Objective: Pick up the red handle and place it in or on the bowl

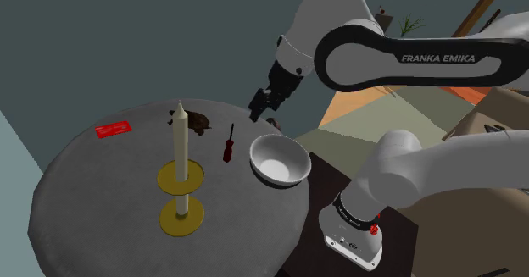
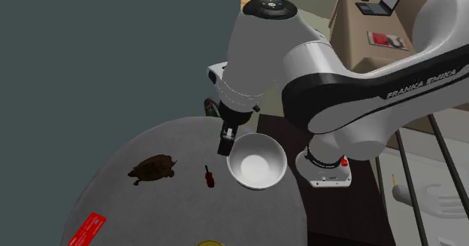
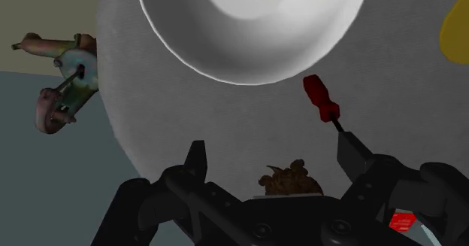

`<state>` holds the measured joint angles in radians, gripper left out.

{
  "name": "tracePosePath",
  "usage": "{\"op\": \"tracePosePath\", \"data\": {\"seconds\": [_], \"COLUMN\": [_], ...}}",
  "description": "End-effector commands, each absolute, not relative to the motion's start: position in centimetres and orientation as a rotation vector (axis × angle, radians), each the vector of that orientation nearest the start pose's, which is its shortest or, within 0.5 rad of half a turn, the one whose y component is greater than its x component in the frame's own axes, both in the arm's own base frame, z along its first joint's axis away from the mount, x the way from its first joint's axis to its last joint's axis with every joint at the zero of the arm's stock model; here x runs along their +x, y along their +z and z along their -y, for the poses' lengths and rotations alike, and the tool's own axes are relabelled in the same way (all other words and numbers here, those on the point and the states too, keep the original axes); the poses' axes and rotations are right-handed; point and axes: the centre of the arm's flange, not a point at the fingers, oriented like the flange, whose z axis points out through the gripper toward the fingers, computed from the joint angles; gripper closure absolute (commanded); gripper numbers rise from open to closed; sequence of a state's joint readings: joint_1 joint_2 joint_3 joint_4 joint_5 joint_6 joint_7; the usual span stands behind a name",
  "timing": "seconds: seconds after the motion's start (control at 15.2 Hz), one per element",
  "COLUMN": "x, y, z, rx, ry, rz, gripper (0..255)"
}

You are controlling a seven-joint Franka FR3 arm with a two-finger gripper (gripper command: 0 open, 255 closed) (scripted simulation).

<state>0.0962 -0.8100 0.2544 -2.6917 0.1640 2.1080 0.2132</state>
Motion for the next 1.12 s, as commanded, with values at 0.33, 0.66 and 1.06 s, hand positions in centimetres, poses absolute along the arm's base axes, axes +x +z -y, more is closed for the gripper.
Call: {"op": "tracePosePath", "data": {"seconds": [0.33,0.66,1.06], "x": [31.7,32.5,33.2], "y": [41.7,39.4,37.6], "z": [-19.2,-19.7,-19.7], "rx": [-3.074,-3.072,-3.072], "ry": [-0.525,-0.535,-0.535], "rz": [0.044,0.046,0.046], "gripper": [0,0,0]}}
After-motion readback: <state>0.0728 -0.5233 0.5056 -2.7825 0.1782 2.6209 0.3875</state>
